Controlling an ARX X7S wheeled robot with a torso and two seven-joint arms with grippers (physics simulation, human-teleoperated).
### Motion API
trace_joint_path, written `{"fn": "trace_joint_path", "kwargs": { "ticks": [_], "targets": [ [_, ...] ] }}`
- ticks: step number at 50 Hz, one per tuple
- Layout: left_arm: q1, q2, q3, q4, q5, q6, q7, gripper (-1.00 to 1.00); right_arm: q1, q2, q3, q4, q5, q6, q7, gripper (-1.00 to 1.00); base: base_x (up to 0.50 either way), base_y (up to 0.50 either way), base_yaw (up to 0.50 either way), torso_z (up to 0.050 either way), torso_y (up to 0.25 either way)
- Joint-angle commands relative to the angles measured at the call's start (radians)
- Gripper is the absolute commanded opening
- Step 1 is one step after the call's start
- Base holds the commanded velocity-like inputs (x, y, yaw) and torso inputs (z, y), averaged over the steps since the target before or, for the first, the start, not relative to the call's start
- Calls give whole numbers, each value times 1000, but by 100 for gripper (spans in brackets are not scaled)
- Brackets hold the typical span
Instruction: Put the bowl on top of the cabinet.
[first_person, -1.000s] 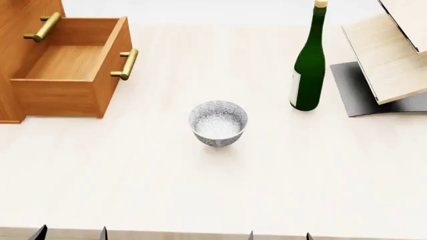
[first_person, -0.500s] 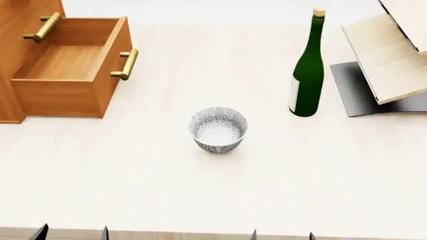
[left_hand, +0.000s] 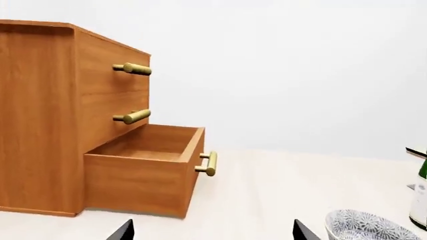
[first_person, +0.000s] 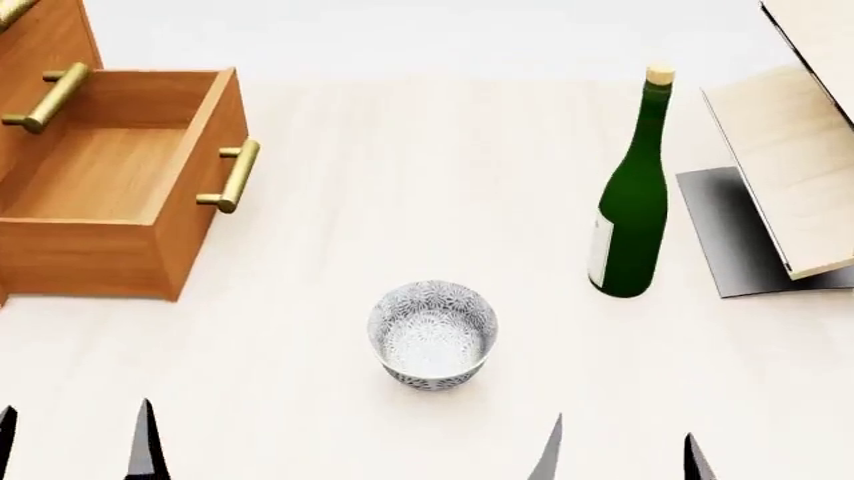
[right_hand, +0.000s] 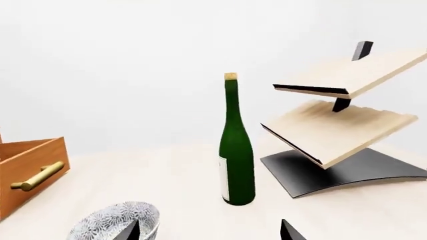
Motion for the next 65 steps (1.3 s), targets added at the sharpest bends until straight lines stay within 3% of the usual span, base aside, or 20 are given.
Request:
{"fn": "trace_joint_path", "kwargs": {
  "ticks": [1,65],
  "targets": [
    [32,-19,1,137,-34,-28,-28,100,-39,28,9,-147,52,35,21,100,500,0,0,0,0],
    [41,-82,46,146,-56,65,-94,100,-71,91,-2,-201,68,-73,90,100,500,0,0,0,0]
  ]
}}
